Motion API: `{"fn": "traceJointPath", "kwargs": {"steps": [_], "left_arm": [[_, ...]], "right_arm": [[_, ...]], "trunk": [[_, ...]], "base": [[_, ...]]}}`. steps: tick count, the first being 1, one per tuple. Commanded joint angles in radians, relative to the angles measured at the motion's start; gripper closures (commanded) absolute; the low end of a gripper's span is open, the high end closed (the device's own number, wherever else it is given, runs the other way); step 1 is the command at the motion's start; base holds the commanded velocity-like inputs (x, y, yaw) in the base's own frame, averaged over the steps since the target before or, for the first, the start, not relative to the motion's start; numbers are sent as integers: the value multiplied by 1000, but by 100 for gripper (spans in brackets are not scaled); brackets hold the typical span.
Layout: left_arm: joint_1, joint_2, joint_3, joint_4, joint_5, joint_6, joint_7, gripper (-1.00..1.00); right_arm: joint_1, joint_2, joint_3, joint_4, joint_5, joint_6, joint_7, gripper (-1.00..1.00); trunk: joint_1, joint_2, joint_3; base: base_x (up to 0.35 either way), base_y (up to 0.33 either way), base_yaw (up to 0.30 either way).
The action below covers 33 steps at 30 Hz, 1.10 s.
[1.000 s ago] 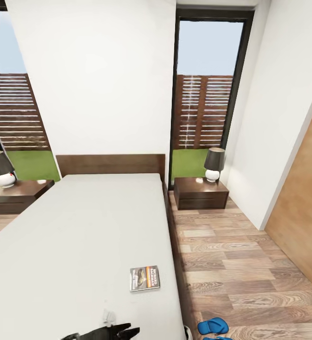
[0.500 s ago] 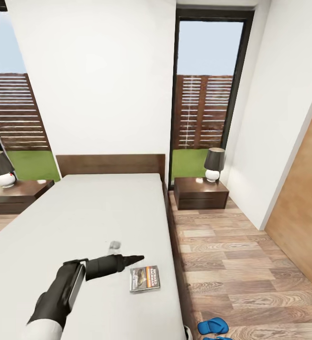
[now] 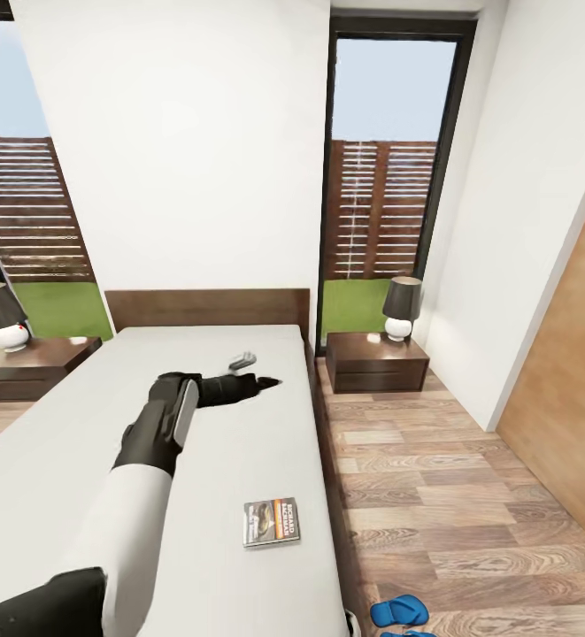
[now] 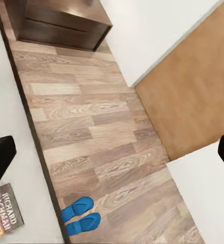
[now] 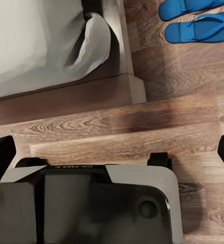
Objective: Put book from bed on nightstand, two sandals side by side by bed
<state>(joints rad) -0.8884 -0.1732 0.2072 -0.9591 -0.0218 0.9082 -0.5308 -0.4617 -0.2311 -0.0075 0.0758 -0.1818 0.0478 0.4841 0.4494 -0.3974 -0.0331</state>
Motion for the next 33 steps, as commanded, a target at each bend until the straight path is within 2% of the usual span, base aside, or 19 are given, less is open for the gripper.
{"fn": "traceJointPath", "kwargs": {"steps": [1, 2, 3, 7, 9, 13, 14, 16, 18, 21, 22, 24, 25, 26, 33], "left_arm": [[-16, -1, 4, 24, 3, 2, 40, -100], [-27, -1, 4, 47, 9, -7, 79, -100], [-43, -1, 3, 93, 28, -37, 146, -100], [-60, -1, 3, 183, 81, -152, 248, -100], [-67, -1, 2, 260, 120, -287, 360, -100], [-70, -1, 1, 318, 138, -390, 469, -100], [-71, -1, 0, 347, 142, -434, 509, -100], [-71, -1, 0, 378, 145, -479, 536, -100], [-71, -1, 0, 421, 148, -556, 560, -100], [-72, -1, 0, 457, 149, -640, 574, -100], [-72, -1, 0, 477, 150, -694, 580, -100], [-72, -1, 0, 497, 150, -755, 585, -100], [-72, -1, 0, 502, 151, -770, 586, -100], [-72, -1, 1, 537, 152, -814, 589, -100], [-72, -1, 1, 601, 151, -830, 583, -100]], "right_arm": [[-2, 0, 0, 3, -10, -5, 6, -100], [-2, 0, 0, 3, -10, -14, 7, -100], [-2, 0, 0, 3, -10, -26, 8, -100], [-2, -1, 0, 4, -10, -39, 9, -100], [-2, -1, 0, 4, -10, -45, 10, -100], [-2, -1, 0, 4, -10, -48, 10, -100], [-2, -1, 0, 4, -10, -48, 9, -100], [-2, -1, 0, 4, -10, -49, 9, -100], [-2, -1, 0, 4, -10, -49, 9, -100], [-2, -1, 0, 4, -10, -50, 7, -100], [-2, -1, 0, 4, -10, -50, 6, -100], [-2, -1, 0, 4, -10, -50, 5, -100], [-2, -1, 0, 4, -10, -50, 5, -100], [-2, -1, 0, 4, -10, -51, 5, -100], [-2, -2, 0, 4, -10, -51, 3, -100]], "trunk": [[1, -3, -3], [1, -3, -3], [1, -3, -3], [1, -3, -3], [1, -3, -3], [1, -3, -3], [1, -3, -3], [1, -3, -3], [1, -3, -3], [1, -3, -3], [1, -3, -3], [1, -3, -3], [1, -3, -3], [1, -3, -3], [1, -3, -3]], "base": [[0, 0, 0], [0, 0, 0], [0, 0, 0], [0, 0, 0], [0, 0, 0], [0, 0, 0], [0, 0, 0], [0, 0, 0], [0, 0, 0], [0, 0, 0], [0, 0, 0], [0, 0, 0], [0, 0, 0], [0, 0, 0], [0, 0, 0]]}}
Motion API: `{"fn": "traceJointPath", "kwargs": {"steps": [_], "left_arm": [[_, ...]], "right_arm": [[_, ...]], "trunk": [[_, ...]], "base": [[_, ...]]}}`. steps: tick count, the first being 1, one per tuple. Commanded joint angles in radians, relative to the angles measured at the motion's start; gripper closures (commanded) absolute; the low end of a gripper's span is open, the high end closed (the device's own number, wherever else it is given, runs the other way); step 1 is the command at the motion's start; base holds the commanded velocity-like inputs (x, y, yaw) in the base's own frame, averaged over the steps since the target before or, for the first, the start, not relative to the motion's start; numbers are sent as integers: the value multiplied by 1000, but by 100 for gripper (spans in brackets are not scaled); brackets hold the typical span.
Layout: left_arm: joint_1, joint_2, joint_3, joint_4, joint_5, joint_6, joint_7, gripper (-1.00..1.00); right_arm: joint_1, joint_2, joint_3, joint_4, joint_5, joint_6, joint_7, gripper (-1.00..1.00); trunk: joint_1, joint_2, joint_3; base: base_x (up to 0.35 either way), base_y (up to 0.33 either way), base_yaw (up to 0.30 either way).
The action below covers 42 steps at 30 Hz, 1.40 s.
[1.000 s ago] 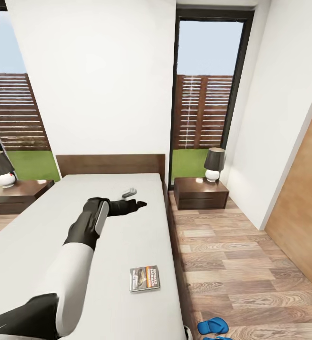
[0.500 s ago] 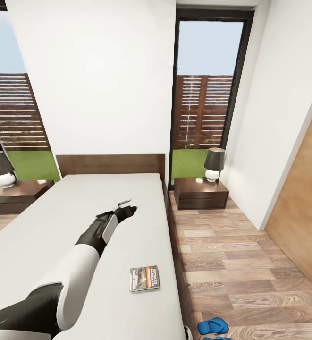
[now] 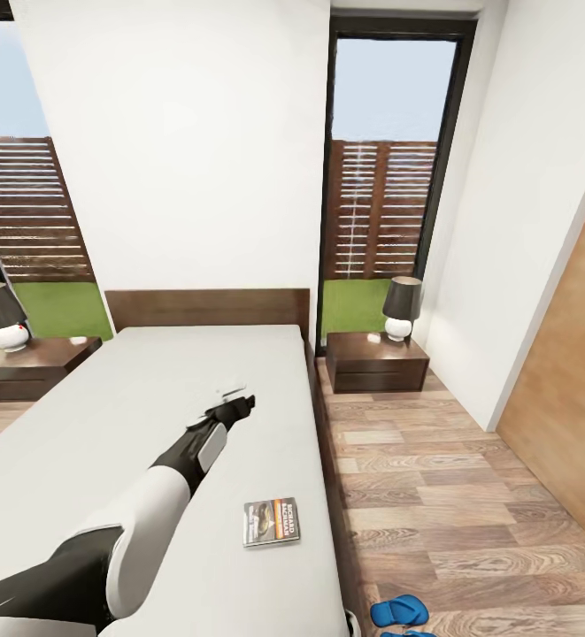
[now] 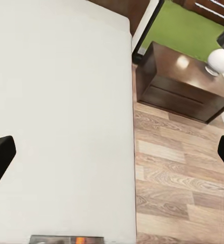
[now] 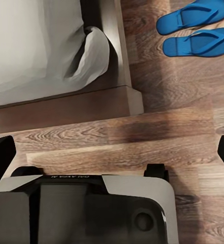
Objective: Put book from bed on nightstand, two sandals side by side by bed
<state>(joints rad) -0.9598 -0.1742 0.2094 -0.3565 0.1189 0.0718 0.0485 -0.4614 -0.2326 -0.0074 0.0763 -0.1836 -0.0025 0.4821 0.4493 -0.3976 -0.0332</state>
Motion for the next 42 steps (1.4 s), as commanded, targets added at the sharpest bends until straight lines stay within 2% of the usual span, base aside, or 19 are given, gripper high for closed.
{"fn": "traceJointPath", "kwargs": {"steps": [1, 7, 16, 22, 27, 42], "left_arm": [[-1, 0, -1, 5, 11, 5, 3, -100], [-1, 0, -2, 46, 10, 6, 2, -100], [-2, 0, -1, 53, 10, 8, 1, -100], [-2, 0, -1, 53, 10, 8, -1, -100], [-2, 0, -1, 53, 10, 8, -1, -100], [-2, 0, -2, 54, 10, 12, -2, -100]], "right_arm": [[-2, 0, 0, 3, -8, 0, 5, -100], [-2, 0, -1, 3, -8, 1, 6, -100], [-2, 1, -2, 3, -8, 1, 11, -100], [-2, -4, -4, 3, -9, 3, 12, -100], [-2, -18, -5, 3, -11, 3, 10, -100], [-2, -21, -4, 3, -11, 3, 10, -100]], "trunk": [[1, -2, -2], [1, -2, -2], [1, -2, -4], [1, -2, -13], [1, -2, -20], [1, -2, -43]], "base": [[0, 0, 0], [0, 0, 0], [0, 0, 0], [0, 0, 17], [0, 0, 58], [0, 0, 62]]}}
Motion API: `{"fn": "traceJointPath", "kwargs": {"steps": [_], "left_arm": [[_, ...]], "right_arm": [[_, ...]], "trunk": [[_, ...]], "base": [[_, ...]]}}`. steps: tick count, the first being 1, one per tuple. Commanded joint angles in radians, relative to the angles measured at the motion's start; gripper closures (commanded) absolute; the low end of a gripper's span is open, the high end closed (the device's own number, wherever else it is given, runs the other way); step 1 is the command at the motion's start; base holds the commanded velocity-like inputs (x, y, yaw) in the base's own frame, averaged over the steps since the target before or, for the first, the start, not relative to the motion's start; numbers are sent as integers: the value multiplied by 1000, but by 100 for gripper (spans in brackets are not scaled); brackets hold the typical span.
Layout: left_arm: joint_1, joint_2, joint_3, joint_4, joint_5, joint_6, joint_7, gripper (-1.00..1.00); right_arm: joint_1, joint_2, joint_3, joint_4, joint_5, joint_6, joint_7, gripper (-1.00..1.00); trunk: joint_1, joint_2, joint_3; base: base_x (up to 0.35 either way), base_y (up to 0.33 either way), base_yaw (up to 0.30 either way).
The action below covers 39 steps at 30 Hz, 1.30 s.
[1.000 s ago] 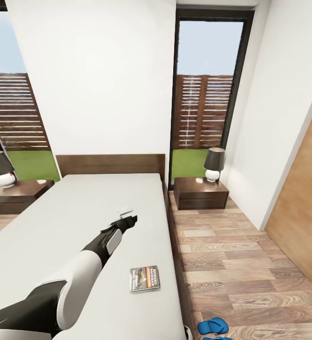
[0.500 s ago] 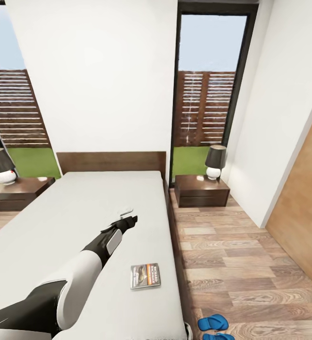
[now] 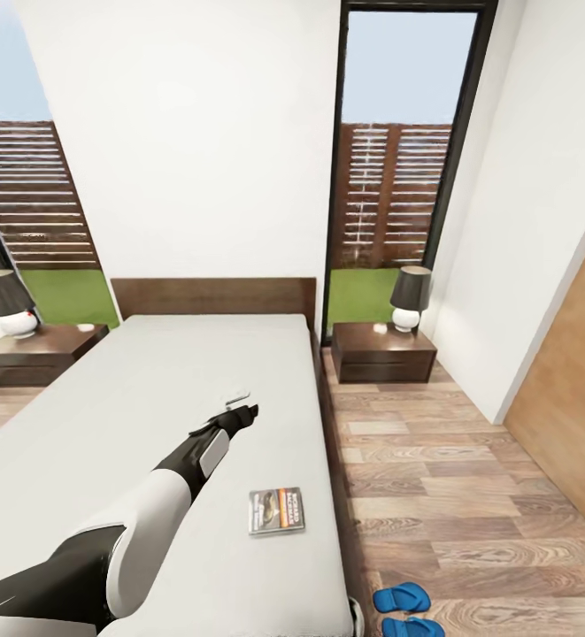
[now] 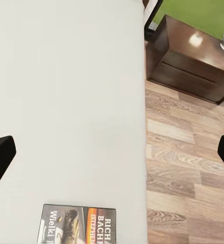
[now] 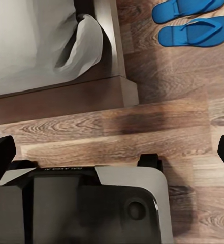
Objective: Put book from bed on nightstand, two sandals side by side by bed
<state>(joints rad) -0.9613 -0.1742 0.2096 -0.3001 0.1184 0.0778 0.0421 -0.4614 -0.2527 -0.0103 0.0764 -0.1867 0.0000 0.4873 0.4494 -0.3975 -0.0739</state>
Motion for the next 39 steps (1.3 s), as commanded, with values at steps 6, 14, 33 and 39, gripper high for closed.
{"fn": "traceJointPath", "kwargs": {"steps": [6, 14, 33, 39], "left_arm": [[0, 0, -1, -2, 10, 7, -56, -100], [0, 0, -2, -1, 9, 12, -135, -100], [0, 0, -4, 24, 6, 13, -171, -100], [0, 0, -4, 24, 6, 12, -171, -100]], "right_arm": [[-2, 0, -1, 3, -8, 0, 5, -100], [-2, 0, 0, 3, -8, 0, 4, -100], [-2, -33, -1, 4, -92, 1, 6, -100], [-2, -34, 0, 4, -117, -1, 7, -100]], "trunk": [[1, -2, -11], [1, -2, -24], [1, -2, -53], [1, -2, -62]], "base": [[0, 0, 62], [0, 0, 62], [0, 0, -19], [0, 0, -157]]}}
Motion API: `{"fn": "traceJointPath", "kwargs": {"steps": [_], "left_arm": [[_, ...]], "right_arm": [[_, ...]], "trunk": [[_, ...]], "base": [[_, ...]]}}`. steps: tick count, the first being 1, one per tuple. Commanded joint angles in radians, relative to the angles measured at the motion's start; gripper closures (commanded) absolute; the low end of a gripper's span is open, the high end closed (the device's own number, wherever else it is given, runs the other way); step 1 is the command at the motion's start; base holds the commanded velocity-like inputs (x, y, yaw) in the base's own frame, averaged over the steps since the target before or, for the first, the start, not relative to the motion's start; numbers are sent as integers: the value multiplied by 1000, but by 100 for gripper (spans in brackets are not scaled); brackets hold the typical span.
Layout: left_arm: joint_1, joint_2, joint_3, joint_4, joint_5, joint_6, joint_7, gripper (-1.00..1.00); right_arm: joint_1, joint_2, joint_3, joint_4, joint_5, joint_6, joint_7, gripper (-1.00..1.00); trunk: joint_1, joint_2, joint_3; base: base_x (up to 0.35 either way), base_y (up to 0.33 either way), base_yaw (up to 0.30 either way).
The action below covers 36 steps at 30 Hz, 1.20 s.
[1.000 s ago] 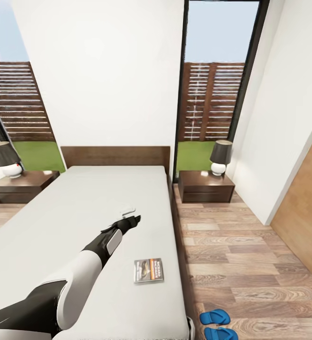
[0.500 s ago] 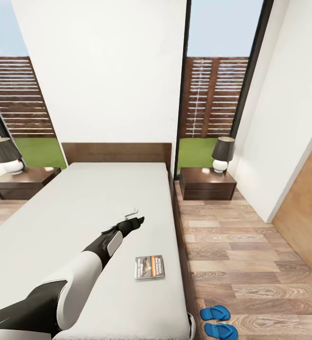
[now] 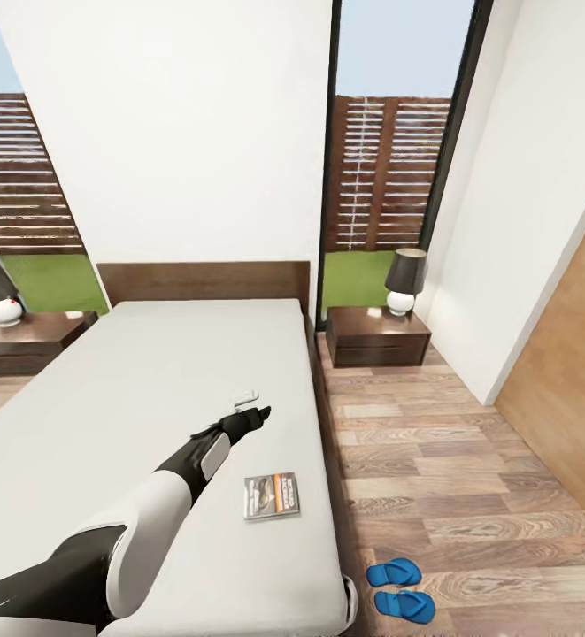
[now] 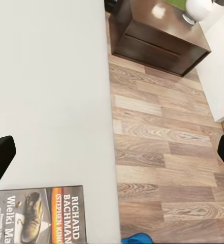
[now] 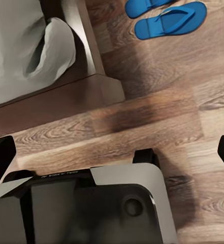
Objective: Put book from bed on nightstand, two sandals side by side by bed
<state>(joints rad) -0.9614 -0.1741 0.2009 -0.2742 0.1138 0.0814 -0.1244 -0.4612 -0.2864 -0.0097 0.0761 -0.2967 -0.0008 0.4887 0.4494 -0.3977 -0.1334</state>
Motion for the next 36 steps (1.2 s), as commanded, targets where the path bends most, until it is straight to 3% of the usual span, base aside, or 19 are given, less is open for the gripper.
{"fn": "traceJointPath", "kwargs": {"steps": [1, 36], "left_arm": [[0, 0, 5, -2, 10, 8, -4, -100], [0, 0, 5, -2, 10, 8, -4, -100]], "right_arm": [[-2, 0, 0, 4, -8, 0, 5, -100], [-2, 1, -1, 4, -10, -1, -1, -100]], "trunk": [[1, -2, -3], [1, -2, -49]], "base": [[0, 0, -148], [0, 0, -19]]}}
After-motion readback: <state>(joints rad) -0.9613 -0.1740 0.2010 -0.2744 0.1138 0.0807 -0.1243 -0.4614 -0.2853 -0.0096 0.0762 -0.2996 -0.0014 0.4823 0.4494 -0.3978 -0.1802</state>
